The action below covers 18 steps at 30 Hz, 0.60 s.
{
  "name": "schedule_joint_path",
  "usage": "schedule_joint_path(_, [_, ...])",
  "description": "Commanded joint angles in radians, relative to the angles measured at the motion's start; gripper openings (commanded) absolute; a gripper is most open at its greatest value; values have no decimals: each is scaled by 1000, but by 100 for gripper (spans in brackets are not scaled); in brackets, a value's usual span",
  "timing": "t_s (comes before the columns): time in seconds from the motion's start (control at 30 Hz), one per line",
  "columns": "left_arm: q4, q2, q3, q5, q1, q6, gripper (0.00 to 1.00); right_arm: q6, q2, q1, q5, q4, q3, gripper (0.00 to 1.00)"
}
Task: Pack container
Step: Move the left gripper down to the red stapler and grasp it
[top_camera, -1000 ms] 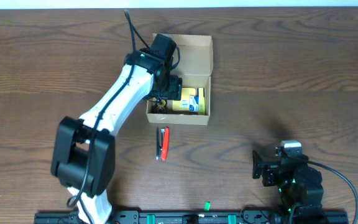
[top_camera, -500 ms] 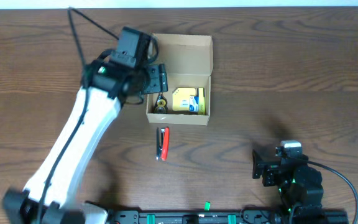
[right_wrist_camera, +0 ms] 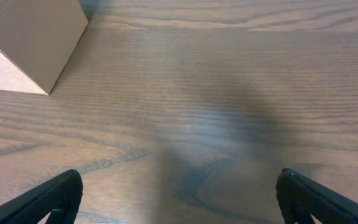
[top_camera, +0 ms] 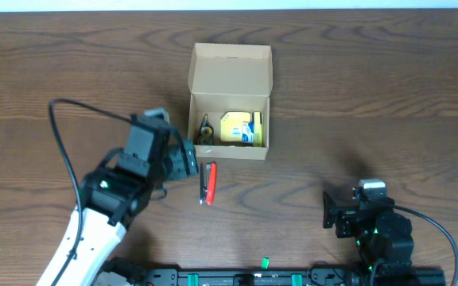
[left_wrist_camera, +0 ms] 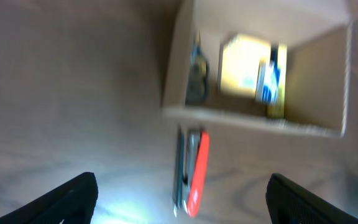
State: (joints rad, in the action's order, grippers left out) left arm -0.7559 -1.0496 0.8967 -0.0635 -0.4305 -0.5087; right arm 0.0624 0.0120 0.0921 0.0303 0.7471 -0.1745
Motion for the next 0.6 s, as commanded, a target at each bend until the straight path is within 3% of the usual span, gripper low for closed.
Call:
schedule_joint_path(0.0, [10,24,-65,-67,-46,-98,85,-15,-6,6,4,4,12,99])
schedule_joint_path(0.23, [175,-2,-169,-46,-185,-261,88,-15,-6,6,4,4,12,99])
schedule_joint_path(0.57, [182,-132,-172,166,-332,-723,86,-15,-6,6,4,4,12,99])
